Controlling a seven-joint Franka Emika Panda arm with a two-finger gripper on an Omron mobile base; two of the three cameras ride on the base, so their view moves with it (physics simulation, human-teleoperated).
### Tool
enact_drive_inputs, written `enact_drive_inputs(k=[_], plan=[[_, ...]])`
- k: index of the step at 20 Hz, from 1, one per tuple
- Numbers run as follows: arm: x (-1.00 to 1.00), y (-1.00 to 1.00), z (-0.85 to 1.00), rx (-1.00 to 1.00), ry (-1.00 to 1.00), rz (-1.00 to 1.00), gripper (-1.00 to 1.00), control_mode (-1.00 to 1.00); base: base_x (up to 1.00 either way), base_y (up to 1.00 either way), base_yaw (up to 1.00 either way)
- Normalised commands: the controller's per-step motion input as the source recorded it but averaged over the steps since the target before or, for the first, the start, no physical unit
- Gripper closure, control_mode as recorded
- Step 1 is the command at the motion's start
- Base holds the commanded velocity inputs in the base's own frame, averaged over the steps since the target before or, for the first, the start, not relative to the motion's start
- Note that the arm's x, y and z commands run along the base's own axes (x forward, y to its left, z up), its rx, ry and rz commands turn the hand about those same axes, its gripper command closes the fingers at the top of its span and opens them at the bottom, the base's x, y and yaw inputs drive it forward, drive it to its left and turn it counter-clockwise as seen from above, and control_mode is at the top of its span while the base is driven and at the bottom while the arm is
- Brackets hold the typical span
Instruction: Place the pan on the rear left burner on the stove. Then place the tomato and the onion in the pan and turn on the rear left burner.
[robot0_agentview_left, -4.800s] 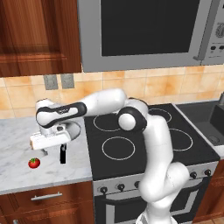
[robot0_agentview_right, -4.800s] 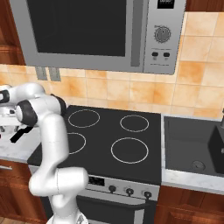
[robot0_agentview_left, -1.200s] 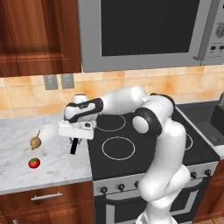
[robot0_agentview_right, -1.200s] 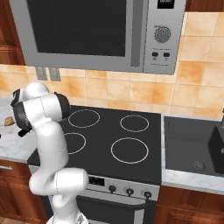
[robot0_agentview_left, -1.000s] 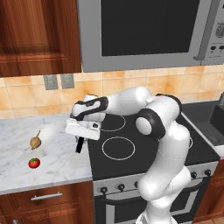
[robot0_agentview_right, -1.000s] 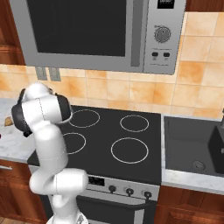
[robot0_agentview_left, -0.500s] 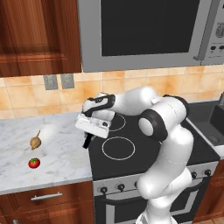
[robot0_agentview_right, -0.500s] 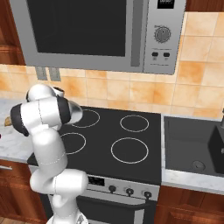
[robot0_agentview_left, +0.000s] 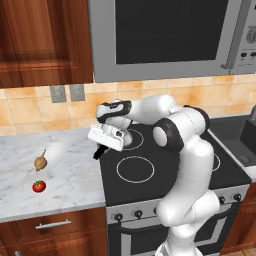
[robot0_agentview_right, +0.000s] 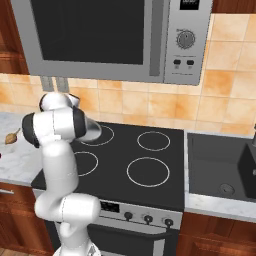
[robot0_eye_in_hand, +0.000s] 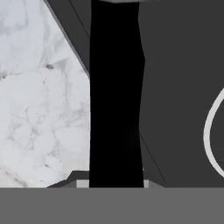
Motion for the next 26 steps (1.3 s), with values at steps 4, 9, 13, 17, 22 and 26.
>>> enact_drive_inputs(k=[4,9,13,17,22,26], plan=[[0.44,0.00,0.00,-0.04,0.11,-0.07,1.00,-1.00,0.00,0.00,0.00],[0.53,0.00,-0.05,-0.04,0.04,-0.07,1.00,-1.00,0.00,0.00,0.00],[0.49,-0.01,-0.09,-0.03,0.05,-0.07,1.00,-1.00,0.00,0.00,0.00],[0.31,-0.07,-0.12,-0.01,0.07,-0.07,1.00,-1.00,0.00,0.00,0.00],[0.17,-0.14,-0.20,0.00,0.05,-0.09,1.00,-1.00,0.00,0.00,0.00],[0.00,-0.14,-0.29,0.00,0.07,-0.11,1.00,-1.00,0.00,0.00,0.00]])
